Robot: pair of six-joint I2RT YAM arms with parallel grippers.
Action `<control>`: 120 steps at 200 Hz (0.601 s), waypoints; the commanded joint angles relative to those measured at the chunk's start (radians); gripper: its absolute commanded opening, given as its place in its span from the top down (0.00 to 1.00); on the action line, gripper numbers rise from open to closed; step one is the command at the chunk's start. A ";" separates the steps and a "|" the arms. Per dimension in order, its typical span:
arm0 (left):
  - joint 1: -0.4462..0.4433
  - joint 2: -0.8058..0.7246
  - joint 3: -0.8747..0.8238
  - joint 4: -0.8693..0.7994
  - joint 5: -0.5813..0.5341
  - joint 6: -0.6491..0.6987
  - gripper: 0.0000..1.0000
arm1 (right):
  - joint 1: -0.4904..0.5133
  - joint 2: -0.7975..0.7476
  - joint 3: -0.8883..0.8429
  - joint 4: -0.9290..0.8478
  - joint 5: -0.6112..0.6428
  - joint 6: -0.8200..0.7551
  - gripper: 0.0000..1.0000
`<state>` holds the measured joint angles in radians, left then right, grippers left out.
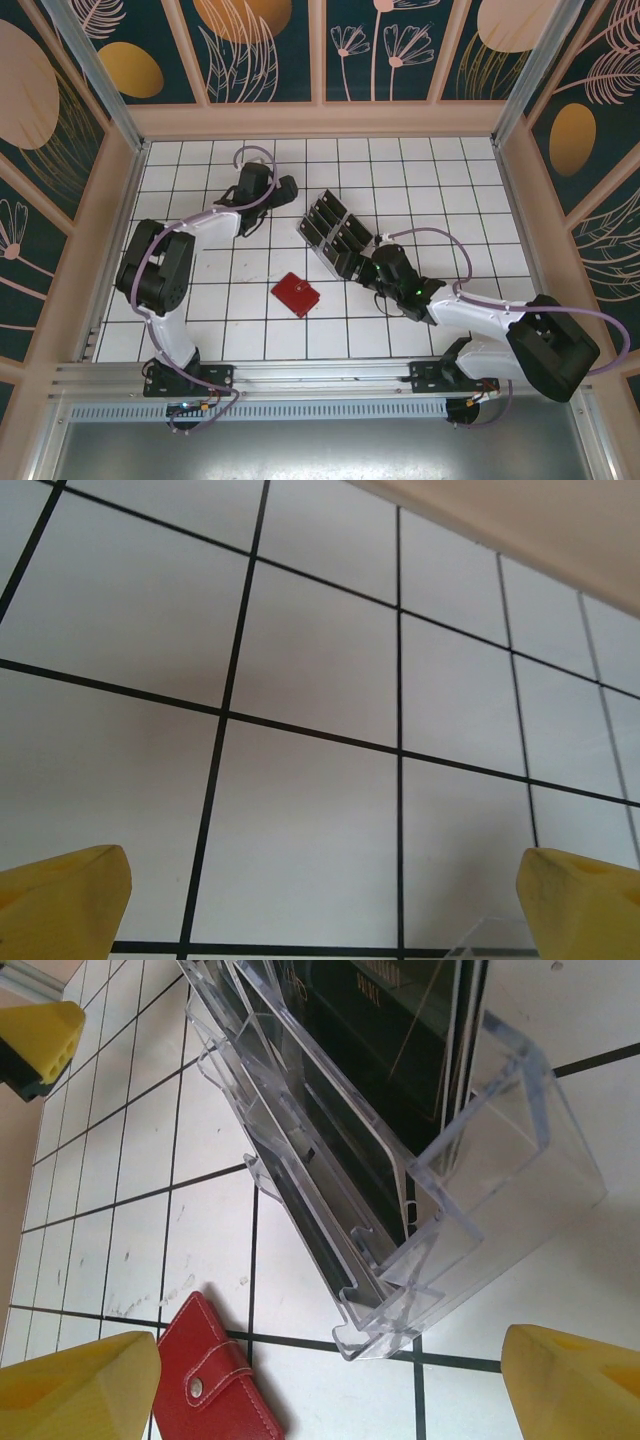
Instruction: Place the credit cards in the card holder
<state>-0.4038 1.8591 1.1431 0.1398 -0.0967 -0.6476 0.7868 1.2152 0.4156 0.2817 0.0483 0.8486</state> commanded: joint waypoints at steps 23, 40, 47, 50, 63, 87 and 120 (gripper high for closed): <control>-0.024 0.094 0.110 -0.113 -0.025 -0.005 0.01 | -0.006 -0.004 -0.011 0.065 -0.023 0.021 0.11; -0.037 0.128 0.150 -0.131 -0.018 0.000 0.02 | -0.007 0.010 -0.007 0.081 -0.028 0.026 0.11; -0.043 0.141 0.166 -0.139 -0.014 0.002 0.01 | -0.006 0.017 -0.005 0.088 -0.028 0.029 0.11; -0.047 0.147 0.173 -0.140 -0.014 0.003 0.02 | -0.006 0.019 -0.006 0.091 -0.028 0.030 0.11; -0.063 0.168 0.202 -0.151 -0.010 0.007 0.01 | -0.006 0.030 -0.005 0.103 -0.028 0.039 0.11; -0.091 0.194 0.239 -0.156 -0.004 0.016 0.02 | -0.006 0.049 -0.005 0.121 -0.028 0.054 0.11; -0.115 0.225 0.281 -0.166 0.008 0.027 0.02 | -0.008 0.069 -0.003 0.142 -0.018 0.088 0.11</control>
<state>-0.5041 2.0533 1.3788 0.0021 -0.1101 -0.6407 0.7868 1.2682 0.4141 0.3710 0.0204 0.8989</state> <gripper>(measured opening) 0.985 0.891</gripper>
